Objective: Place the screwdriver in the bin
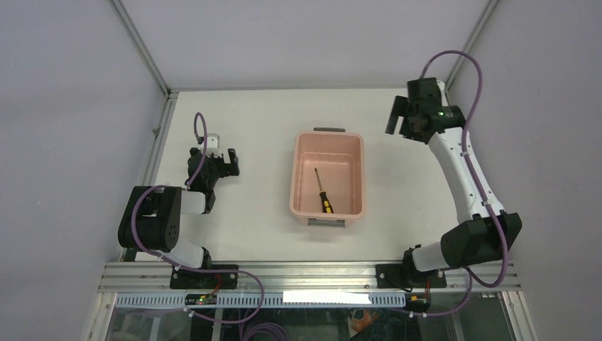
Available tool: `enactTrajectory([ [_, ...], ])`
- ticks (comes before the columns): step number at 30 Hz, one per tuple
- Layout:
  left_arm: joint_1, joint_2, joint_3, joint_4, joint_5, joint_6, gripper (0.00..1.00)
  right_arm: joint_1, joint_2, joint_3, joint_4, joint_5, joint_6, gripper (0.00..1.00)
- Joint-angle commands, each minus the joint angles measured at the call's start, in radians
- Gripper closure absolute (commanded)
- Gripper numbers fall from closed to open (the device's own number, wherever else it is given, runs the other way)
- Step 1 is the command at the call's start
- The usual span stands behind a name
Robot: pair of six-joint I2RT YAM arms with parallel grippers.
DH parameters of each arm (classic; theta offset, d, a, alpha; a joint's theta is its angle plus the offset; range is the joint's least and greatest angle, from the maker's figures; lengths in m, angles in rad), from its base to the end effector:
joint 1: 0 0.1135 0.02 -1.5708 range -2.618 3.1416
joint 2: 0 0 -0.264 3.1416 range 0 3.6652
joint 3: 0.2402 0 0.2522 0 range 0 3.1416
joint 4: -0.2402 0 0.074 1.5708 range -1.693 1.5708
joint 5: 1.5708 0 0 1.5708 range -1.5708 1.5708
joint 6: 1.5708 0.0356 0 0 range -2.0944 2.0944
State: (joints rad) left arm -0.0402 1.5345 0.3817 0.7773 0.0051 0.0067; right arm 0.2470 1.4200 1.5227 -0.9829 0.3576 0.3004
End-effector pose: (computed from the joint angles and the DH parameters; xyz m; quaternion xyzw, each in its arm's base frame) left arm 0.2664 -0.0109 0.1376 0.0208 0.8264 -0.0115 0.5626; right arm 0.2806 0.0579 0.3765 0.0849 0.9240 -0.0711 0.3659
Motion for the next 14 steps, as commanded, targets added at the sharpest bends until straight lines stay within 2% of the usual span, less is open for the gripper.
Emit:
enactTrajectory([
  [1, -0.009, -0.027, 0.001, 0.027, 0.004, -0.016, 0.01, -0.200, -0.082, -0.048, 0.005, -0.062, -0.089, 0.01],
  [5, -0.009, -0.027, 0.002, 0.027, 0.004, -0.016, 0.01, -0.273, -0.089, -0.068, 0.019, -0.042, -0.079, 0.01],
  [14, -0.007, -0.027, 0.002, 0.027, 0.004, -0.016, 0.01, -0.275, -0.096, -0.082, 0.026, 0.011, -0.066, 0.01],
])
